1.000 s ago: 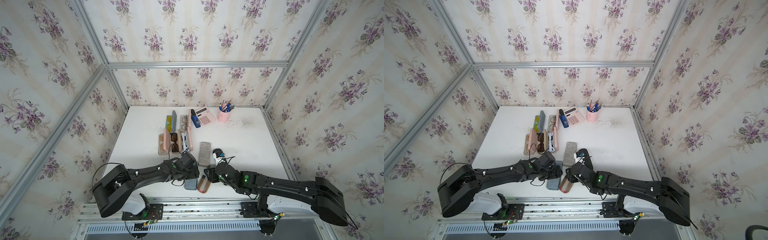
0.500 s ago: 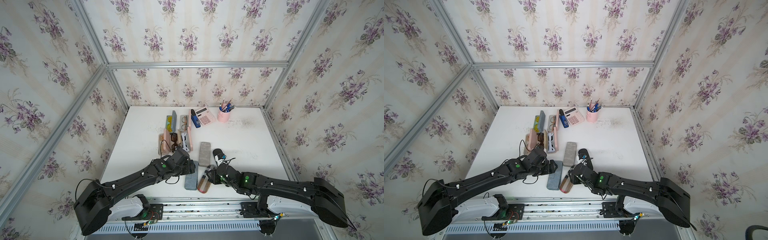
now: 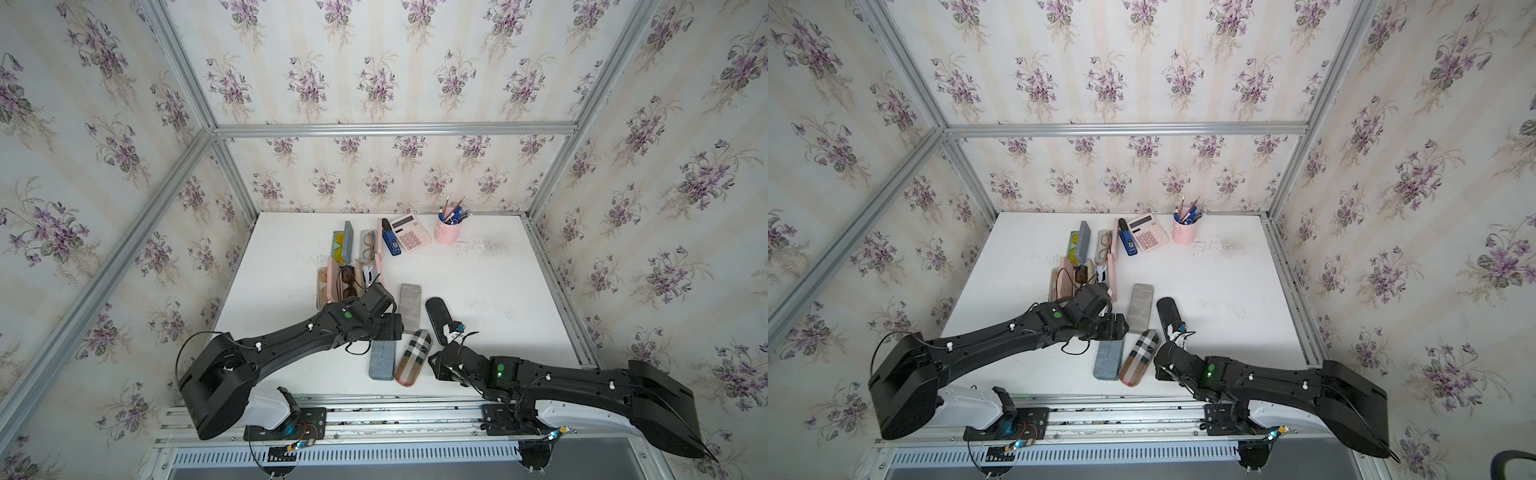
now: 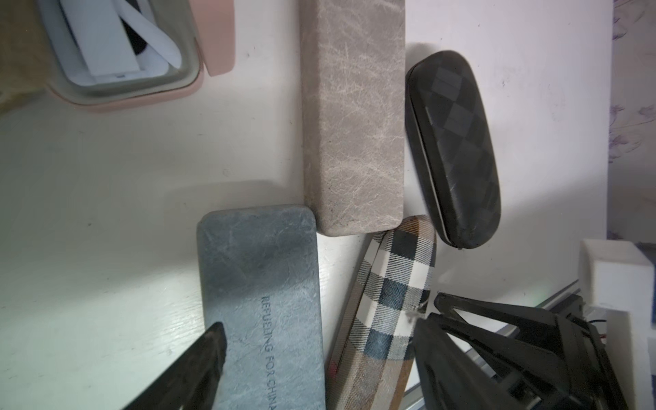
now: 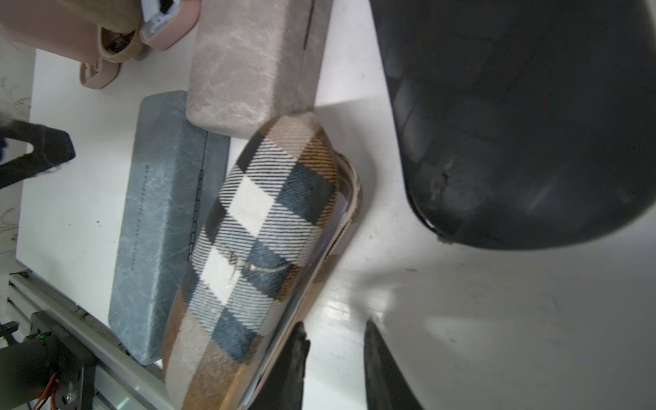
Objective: Close the glasses case
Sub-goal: Move the glasses case to the center of the board, then adjust the glasses case at the center of the board.
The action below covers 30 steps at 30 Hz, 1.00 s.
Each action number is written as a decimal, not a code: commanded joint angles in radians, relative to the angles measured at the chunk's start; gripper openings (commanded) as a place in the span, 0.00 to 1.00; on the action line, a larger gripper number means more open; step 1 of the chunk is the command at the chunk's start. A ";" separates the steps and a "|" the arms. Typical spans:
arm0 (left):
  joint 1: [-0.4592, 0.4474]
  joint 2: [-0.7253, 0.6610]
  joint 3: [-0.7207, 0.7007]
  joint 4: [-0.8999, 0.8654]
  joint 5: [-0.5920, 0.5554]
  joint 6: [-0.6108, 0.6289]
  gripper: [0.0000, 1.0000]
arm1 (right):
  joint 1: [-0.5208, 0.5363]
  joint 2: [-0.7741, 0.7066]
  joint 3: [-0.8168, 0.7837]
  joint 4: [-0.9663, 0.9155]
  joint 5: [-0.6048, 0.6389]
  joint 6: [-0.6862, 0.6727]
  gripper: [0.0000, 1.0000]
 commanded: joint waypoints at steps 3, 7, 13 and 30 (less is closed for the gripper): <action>-0.022 0.084 0.015 0.045 0.029 0.024 0.70 | -0.018 0.048 -0.042 0.084 0.011 0.018 0.22; -0.047 0.157 0.052 0.034 0.026 0.031 0.70 | -0.028 0.063 -0.050 0.140 0.009 0.005 0.21; -0.063 0.209 0.065 0.043 0.028 0.028 0.70 | -0.057 0.086 -0.056 0.214 -0.024 -0.021 0.19; -0.092 0.254 0.053 0.098 0.061 0.007 0.64 | -0.055 0.212 -0.015 0.373 -0.115 -0.030 0.16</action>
